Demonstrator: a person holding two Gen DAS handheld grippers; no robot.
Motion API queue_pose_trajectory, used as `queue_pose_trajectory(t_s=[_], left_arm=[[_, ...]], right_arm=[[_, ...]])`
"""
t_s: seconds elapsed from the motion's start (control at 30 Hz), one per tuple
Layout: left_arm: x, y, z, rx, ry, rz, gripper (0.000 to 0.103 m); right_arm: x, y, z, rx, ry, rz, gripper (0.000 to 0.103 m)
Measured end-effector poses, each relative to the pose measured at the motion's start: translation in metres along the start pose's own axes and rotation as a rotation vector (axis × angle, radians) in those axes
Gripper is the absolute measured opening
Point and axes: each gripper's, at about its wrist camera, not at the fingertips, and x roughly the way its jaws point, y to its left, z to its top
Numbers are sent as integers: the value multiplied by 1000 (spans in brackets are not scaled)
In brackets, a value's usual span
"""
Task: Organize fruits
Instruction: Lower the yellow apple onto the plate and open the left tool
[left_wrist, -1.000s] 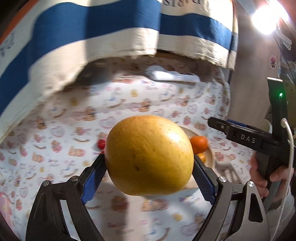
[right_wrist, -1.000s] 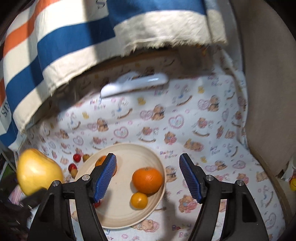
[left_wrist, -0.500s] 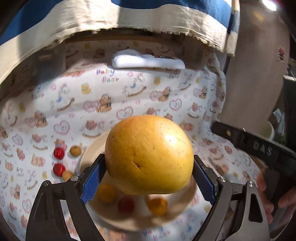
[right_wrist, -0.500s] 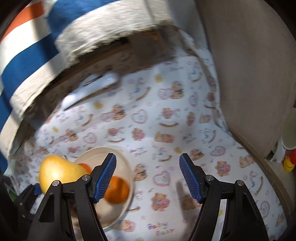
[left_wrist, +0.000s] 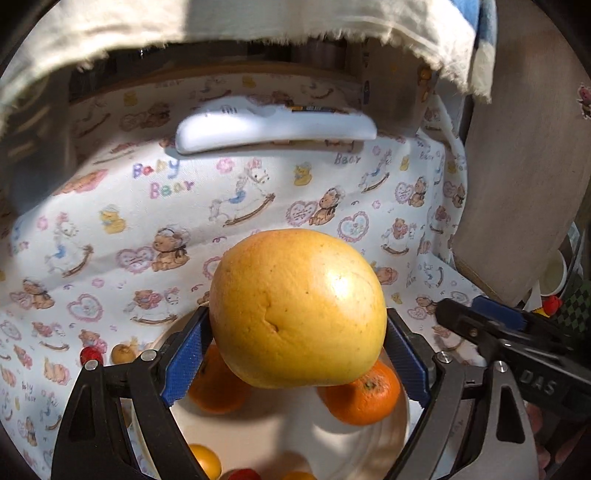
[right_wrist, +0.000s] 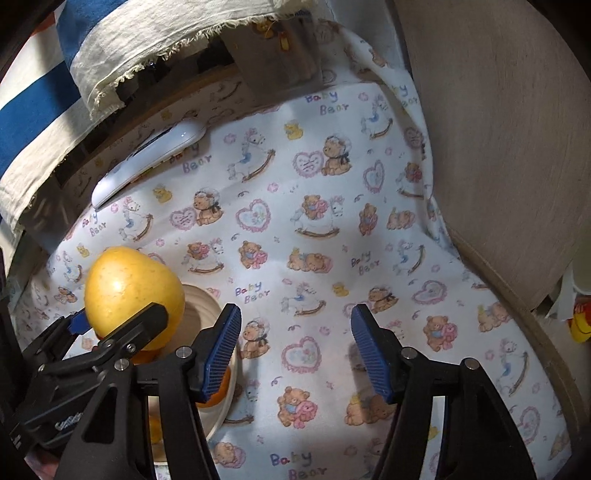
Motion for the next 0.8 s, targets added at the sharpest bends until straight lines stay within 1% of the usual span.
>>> queue_pose_trajectory(t_s=[0.07,0.17,0.3,0.4,0.53,0.6,0.63,0.7,0.73,0.77,0.8], left_arm=[[8,2,0,3,15,0,88],[18,7,-4,0,33,19,88],[22,6,-4,3,38,1,88],[30,1,-3,27,69,8,89],[29,3,-3,6,66,11,89],[28,4,-4,11,69,10,89],[27,4,-4,15,63,13,89],[14,4,-3,17,16,15,90],[8,5,-2,17,-6,25,93],[2,6,-1,15,-28,25,101],[-7,7,-1,8,-56,17,103]], right_arm=[[1,-1,0,5,7,3,65],[3,-2,0,11,11,-5,65],[1,-2,0,10,3,-14,65],[1,-1,-1,10,6,-18,65],[3,-2,-1,13,9,-23,65],[4,-2,-1,15,10,-23,65],[4,-2,-1,15,9,-22,65],[4,-1,-1,14,7,-16,65],[3,-2,-1,19,1,-11,65],[2,-2,-1,24,-2,-9,65],[1,-3,0,25,-1,-6,65]])
